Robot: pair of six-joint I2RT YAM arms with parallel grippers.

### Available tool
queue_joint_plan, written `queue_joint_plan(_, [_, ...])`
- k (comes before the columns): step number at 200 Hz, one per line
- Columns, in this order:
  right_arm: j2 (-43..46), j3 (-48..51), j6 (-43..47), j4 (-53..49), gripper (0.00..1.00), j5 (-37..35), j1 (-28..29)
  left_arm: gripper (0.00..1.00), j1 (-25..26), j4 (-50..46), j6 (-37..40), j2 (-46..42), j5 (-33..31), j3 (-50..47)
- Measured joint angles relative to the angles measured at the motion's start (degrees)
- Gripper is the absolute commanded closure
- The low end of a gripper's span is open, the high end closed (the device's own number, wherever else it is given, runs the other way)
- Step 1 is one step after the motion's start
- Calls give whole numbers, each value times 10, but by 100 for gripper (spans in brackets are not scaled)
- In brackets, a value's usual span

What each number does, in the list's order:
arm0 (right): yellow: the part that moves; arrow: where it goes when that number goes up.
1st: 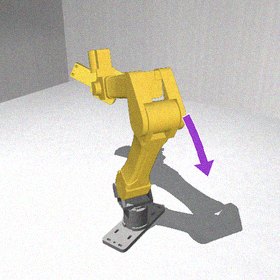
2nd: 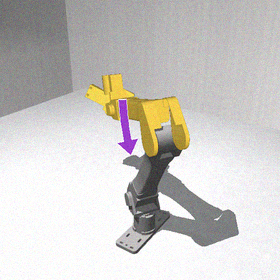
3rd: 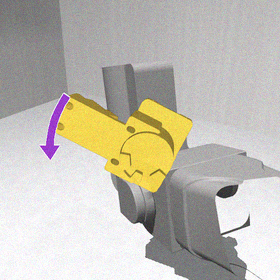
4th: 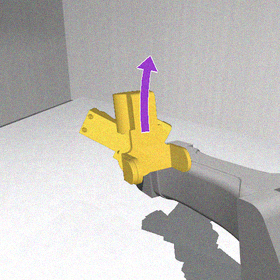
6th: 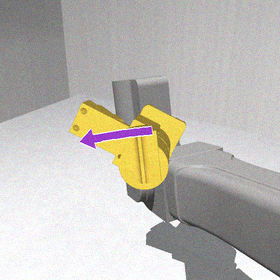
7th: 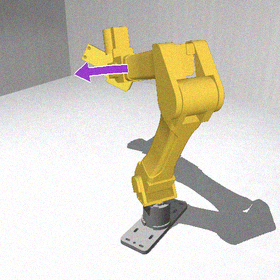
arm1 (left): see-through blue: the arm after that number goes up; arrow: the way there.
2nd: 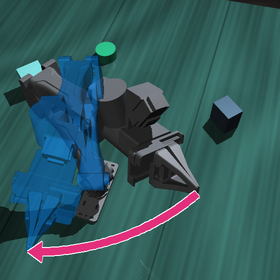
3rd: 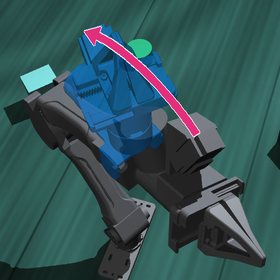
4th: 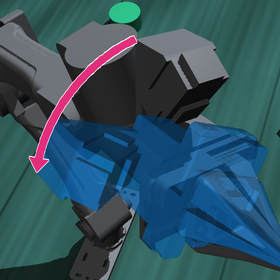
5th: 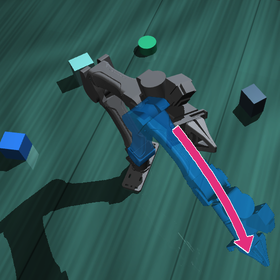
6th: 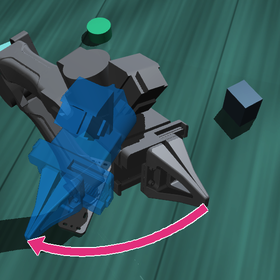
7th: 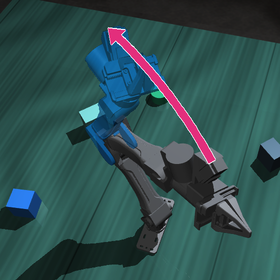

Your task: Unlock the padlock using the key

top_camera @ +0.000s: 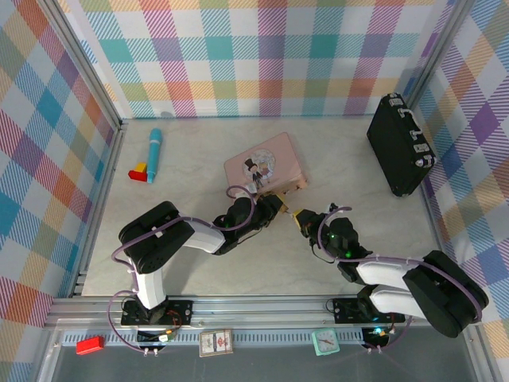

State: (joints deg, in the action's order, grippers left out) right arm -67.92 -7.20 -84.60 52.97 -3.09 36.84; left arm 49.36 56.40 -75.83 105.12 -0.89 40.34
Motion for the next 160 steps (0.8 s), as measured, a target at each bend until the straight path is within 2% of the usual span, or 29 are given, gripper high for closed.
queue_joint_plan(160, [-24, 0, -2, 14, 100, -4, 0, 100, 0, 1, -1, 0, 0, 0])
